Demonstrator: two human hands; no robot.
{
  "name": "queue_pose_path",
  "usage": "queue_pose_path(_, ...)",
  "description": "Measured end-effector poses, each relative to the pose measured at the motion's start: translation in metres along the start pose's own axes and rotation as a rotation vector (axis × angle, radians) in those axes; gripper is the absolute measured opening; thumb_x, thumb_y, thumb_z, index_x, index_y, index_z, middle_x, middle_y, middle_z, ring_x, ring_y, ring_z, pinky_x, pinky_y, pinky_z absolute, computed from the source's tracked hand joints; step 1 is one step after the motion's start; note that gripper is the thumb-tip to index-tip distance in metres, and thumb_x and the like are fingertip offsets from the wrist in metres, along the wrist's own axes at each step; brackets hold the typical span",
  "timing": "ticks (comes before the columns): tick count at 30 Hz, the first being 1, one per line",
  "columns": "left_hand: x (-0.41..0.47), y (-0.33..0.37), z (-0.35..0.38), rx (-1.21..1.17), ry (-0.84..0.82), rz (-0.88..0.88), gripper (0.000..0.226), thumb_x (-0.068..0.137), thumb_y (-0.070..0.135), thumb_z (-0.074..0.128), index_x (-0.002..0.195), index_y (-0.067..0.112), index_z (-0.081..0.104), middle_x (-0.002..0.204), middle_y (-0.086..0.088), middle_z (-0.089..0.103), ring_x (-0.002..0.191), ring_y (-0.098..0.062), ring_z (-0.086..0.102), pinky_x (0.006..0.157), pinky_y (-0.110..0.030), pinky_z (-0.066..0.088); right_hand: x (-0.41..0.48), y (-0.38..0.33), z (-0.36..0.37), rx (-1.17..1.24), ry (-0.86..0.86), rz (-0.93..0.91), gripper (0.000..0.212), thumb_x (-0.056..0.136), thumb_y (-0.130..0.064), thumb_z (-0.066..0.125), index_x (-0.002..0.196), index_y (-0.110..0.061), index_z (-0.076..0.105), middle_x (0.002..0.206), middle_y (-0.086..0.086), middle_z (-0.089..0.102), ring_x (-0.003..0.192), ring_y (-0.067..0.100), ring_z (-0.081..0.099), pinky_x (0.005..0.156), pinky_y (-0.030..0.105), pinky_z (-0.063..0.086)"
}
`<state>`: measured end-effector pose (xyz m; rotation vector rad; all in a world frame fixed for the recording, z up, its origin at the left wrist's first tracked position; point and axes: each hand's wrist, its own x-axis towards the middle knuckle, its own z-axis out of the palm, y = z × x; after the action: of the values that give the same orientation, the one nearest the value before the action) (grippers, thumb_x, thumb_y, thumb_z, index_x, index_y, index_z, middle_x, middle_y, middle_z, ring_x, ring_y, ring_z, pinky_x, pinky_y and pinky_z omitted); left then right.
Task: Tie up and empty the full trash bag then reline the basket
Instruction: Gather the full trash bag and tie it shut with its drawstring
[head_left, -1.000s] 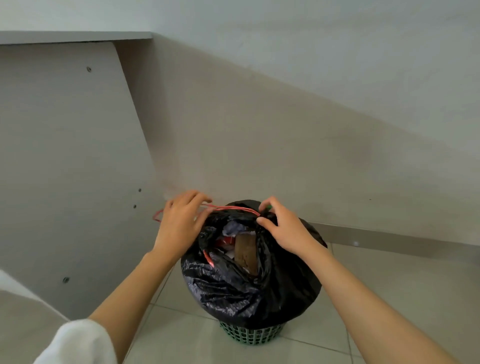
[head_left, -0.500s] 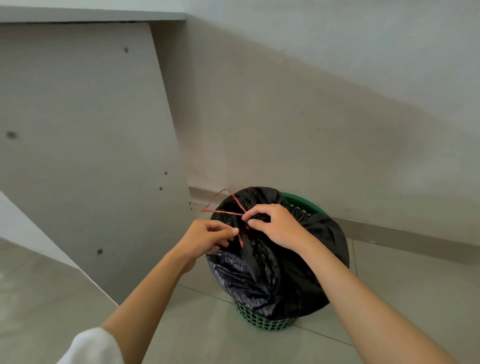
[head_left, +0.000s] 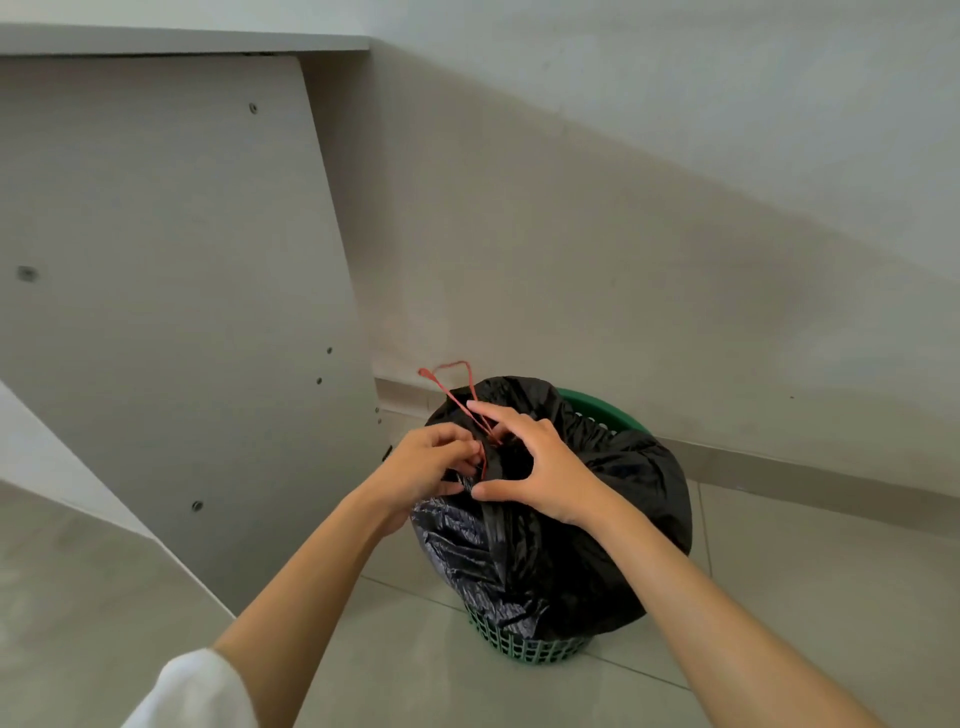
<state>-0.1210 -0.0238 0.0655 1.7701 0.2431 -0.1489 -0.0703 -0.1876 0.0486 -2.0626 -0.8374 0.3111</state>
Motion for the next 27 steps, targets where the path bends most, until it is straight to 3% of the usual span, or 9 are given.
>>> queue_pose_path(2,0.000,0.002,-0.005,0.029,-0.022,0.003,0.011,0.094,0.020,0.054,0.086,0.014,0.060,0.081,0.004,0.062,0.078,-0.008,0.058,0.062,-0.020,0.046,0.004,0.001,0.004,-0.054,0.027,0.000,0.064,0.074,-0.041,0.075,0.129,-0.050,0.043,0.113,-0.008,0.053,0.108,0.014,0.036,0.098,0.033,0.035)
queue_pose_path(5,0.001,0.000,-0.013,0.124,-0.027,-0.005,0.012,0.092,0.020,0.058,0.082,0.016,0.063,0.075,0.005,0.062,0.073,-0.007,0.055,0.062,-0.020,0.042,0.009,0.003,0.005,-0.188,0.067,0.045,0.041,0.076,-0.039,0.072,0.114,-0.031,0.059,0.104,-0.007,0.057,0.105,0.012,0.038,0.094,0.036,0.039)
queue_pose_path(10,0.001,-0.007,-0.016,0.194,-0.109,-0.116,0.015,0.095,0.019,0.053,0.082,0.014,0.060,0.073,0.001,0.056,0.068,-0.007,0.051,0.058,-0.017,0.042,0.013,0.008,0.004,-0.471,0.051,0.063,0.024,0.082,-0.040,0.066,0.097,-0.021,0.063,0.098,-0.007,0.053,0.104,0.013,0.043,0.082,0.032,0.041)
queue_pose_path(12,0.004,-0.007,-0.015,0.154,-0.097,-0.124,0.014,0.096,0.019,0.051,0.084,0.014,0.057,0.075,0.001,0.055,0.069,-0.008,0.052,0.058,-0.018,0.043,0.012,0.009,0.003,-0.433,0.077,0.057,0.024,0.082,-0.038,0.067,0.100,-0.024,0.060,0.100,-0.008,0.053,0.105,0.015,0.045,0.082,0.033,0.042)
queue_pose_path(16,0.007,-0.004,-0.011,0.043,-0.064,-0.040,0.015,0.097,0.022,0.050,0.085,0.015,0.058,0.083,0.003,0.058,0.078,-0.009,0.053,0.065,-0.022,0.043,0.011,0.008,0.003,-0.248,0.032,0.015,0.054,0.080,-0.042,0.069,0.129,-0.045,0.046,0.096,-0.012,0.047,0.098,0.013,0.038,0.086,0.030,0.037)
queue_pose_path(20,0.007,-0.001,-0.009,-0.025,-0.092,-0.031,0.017,0.096,0.020,0.051,0.083,0.013,0.060,0.082,0.003,0.058,0.073,-0.008,0.050,0.060,-0.020,0.041,0.016,0.009,0.003,-0.151,0.116,0.032,0.029,0.080,-0.040,0.069,0.106,-0.026,0.067,0.090,-0.005,0.050,0.093,0.013,0.038,0.085,0.032,0.037)
queue_pose_path(22,0.007,-0.002,-0.010,-0.069,-0.122,-0.060,0.017,0.096,0.019,0.052,0.082,0.013,0.060,0.081,0.003,0.058,0.070,-0.007,0.050,0.058,-0.019,0.041,0.018,0.011,0.004,-0.202,0.133,0.033,0.028,0.081,-0.041,0.068,0.098,-0.018,0.068,0.093,0.000,0.053,0.093,0.014,0.039,0.084,0.033,0.037)
queue_pose_path(27,0.008,-0.005,-0.012,-0.387,-0.107,-0.084,0.015,0.095,0.014,0.050,0.093,0.008,0.064,0.085,0.000,0.065,0.068,-0.007,0.057,0.051,-0.017,0.045,0.024,0.009,0.005,-0.498,0.089,0.003,0.034,0.088,-0.043,0.058,0.112,-0.019,0.061,0.104,-0.003,0.050,0.100,0.016,0.038,0.084,0.033,0.033)
